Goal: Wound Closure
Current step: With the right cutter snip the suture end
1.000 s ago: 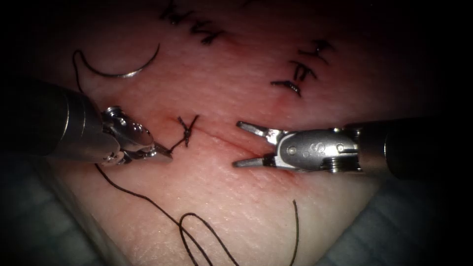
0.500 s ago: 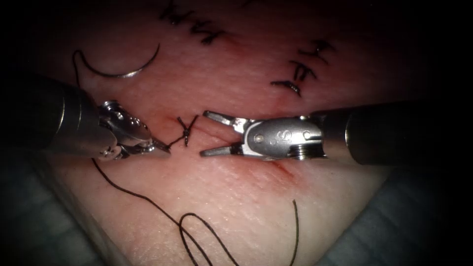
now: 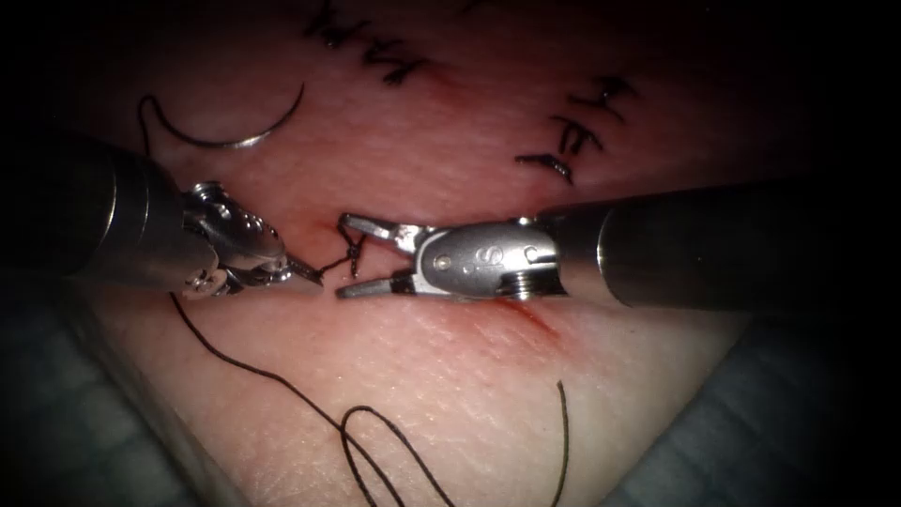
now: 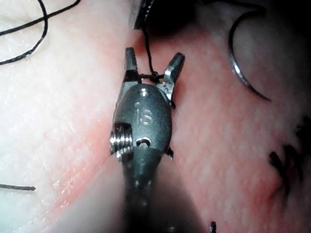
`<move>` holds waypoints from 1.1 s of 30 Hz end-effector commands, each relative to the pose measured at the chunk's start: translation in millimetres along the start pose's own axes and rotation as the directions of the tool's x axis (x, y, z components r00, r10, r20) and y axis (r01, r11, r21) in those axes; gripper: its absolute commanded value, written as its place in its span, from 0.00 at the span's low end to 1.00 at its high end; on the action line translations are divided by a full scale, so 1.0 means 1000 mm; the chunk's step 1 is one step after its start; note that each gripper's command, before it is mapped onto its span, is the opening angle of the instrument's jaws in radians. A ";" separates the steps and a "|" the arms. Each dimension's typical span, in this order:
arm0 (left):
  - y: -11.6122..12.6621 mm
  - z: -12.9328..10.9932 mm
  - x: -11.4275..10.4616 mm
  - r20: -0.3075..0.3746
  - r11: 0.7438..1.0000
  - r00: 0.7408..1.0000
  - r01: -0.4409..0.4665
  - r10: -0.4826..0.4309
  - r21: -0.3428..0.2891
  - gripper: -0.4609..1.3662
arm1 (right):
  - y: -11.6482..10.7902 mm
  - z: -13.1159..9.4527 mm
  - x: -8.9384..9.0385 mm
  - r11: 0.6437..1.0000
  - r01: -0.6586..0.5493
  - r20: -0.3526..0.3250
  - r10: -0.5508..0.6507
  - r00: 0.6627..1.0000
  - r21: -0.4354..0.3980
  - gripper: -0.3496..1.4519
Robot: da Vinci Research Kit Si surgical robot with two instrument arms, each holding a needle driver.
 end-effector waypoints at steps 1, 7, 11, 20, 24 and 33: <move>0.0000 0.0001 0.0000 0.000 1.000 1.000 0.000 0.000 -0.010 0.06 | 0.0001 0.0002 -0.0001 1.000 -0.001 0.001 0.001 1.000 0.002 0.84; 0.0001 0.0002 0.0002 0.000 1.000 1.000 0.002 -0.002 -0.009 0.06 | 0.0000 0.0009 -0.0003 1.000 0.003 -0.003 -0.003 1.000 0.003 0.84; 0.0001 0.0002 0.0003 -0.001 1.000 1.000 0.003 -0.003 -0.009 0.06 | -0.0002 0.0013 -0.0002 1.000 0.004 -0.003 -0.004 1.000 0.001 0.84; 0.0002 0.0004 0.0001 -0.003 1.000 1.000 0.002 -0.002 -0.004 0.06 | -0.0007 0.0030 -0.0002 1.000 0.011 -0.010 -0.011 1.000 0.003 0.84; 0.0002 0.0004 0.0000 -0.002 1.000 1.000 0.001 -0.001 -0.006 0.06 | -0.0007 0.0037 -0.0001 1.000 0.010 -0.006 -0.010 1.000 -0.004 0.84; 0.0002 0.0005 0.0000 -0.002 1.000 1.000 0.001 -0.001 -0.005 0.06 | -0.0010 0.0047 0.0000 1.000 0.014 -0.017 -0.014 1.000 0.004 0.84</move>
